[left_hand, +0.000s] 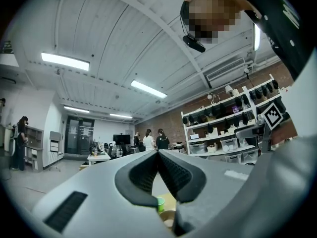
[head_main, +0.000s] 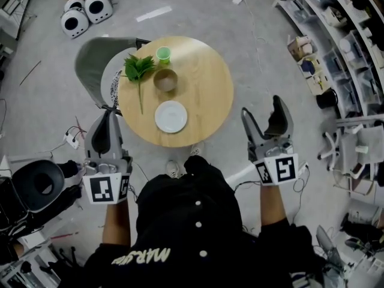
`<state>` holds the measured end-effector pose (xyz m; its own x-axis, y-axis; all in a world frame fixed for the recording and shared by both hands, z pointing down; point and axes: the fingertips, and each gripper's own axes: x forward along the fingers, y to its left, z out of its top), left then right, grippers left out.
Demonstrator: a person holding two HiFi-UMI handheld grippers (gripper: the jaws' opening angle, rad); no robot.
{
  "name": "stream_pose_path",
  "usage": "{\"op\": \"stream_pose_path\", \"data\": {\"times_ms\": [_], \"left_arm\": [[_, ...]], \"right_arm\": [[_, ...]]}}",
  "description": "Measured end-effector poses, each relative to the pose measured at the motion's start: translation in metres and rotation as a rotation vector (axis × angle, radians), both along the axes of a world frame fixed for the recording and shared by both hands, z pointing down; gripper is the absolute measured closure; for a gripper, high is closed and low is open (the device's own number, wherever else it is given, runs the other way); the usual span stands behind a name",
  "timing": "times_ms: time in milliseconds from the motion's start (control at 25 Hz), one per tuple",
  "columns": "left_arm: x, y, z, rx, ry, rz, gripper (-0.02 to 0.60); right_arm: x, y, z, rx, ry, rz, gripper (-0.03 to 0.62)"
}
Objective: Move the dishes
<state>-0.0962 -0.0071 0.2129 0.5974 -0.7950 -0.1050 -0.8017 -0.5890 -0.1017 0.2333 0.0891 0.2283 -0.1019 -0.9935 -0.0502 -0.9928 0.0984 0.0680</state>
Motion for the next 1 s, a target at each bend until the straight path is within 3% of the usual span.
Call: {"op": "stream_pose_path", "data": {"times_ms": [160,560,1000], "left_arm": [[0.023,-0.020,-0.005,-0.007,0.030,-0.023,0.578],[0.047,-0.043,0.009,-0.049,0.000,-0.143,0.578],[0.023,-0.077,0.048,-0.134,-0.032,-0.179,0.578]], "right_arm": [[0.019,-0.030,0.006,-0.022,0.003,-0.041,0.230],[0.040,-0.103,0.038,-0.090,-0.010,-0.192,0.229],[-0.014,-0.203,0.115,-0.244,0.043,-0.360,0.227]]}}
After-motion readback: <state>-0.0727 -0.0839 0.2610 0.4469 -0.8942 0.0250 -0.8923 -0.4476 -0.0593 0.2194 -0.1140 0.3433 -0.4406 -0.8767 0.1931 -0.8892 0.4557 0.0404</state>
